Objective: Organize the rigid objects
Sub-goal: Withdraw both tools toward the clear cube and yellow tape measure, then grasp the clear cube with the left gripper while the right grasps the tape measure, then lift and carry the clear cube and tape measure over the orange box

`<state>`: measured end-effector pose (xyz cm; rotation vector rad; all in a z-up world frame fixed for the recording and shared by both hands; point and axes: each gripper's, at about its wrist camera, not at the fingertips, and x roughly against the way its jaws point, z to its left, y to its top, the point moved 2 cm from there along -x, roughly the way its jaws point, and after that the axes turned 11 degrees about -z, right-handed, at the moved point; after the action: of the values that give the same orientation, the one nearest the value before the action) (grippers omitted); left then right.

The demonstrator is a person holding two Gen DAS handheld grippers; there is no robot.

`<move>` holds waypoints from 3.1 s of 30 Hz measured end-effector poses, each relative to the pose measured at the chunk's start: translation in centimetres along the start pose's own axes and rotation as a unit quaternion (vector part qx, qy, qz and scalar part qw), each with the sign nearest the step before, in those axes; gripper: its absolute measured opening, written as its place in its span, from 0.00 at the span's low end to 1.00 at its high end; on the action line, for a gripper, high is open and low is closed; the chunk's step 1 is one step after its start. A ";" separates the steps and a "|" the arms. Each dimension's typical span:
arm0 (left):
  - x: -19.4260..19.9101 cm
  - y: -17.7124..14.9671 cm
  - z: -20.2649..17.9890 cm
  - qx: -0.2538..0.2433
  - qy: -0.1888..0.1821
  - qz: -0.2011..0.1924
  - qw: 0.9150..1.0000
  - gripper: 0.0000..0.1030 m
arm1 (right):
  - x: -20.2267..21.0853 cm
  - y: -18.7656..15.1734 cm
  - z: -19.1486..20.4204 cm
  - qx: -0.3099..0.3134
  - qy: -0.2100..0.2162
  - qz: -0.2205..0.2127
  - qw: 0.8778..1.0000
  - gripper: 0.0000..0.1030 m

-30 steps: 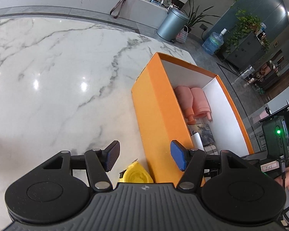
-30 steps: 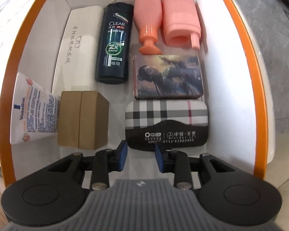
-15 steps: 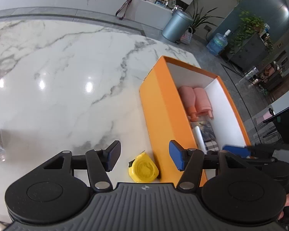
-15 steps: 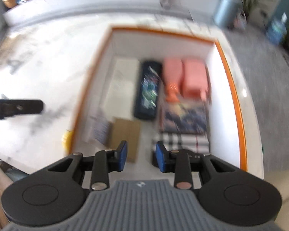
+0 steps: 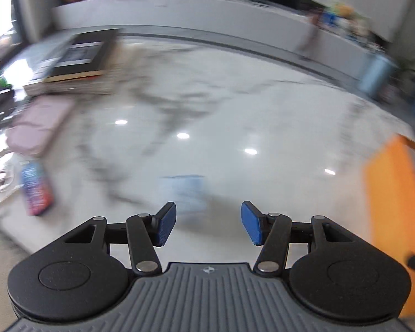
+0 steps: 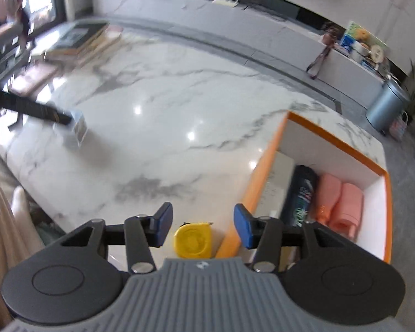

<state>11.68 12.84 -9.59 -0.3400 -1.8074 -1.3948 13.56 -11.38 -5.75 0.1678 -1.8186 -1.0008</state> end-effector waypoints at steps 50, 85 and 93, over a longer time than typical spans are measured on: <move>-5.9 -4.0 -4.0 -0.138 -0.126 0.071 0.980 0.53 | -10.1 -1.9 3.3 0.212 0.061 0.179 0.959 0.73; -3.4 -7.4 -10.0 -0.265 -0.290 0.068 0.917 0.60 | -10.8 -1.8 4.6 0.176 0.113 0.222 0.952 0.56; -3.1 -7.6 -10.0 -0.268 -0.282 0.065 0.919 0.55 | -6.8 -0.5 4.3 0.119 0.107 0.151 0.976 0.55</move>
<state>13.12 1.96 -16.44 -1.2339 -1.7483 -1.8048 13.16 -5.78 -11.51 0.1334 -1.6991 -0.5299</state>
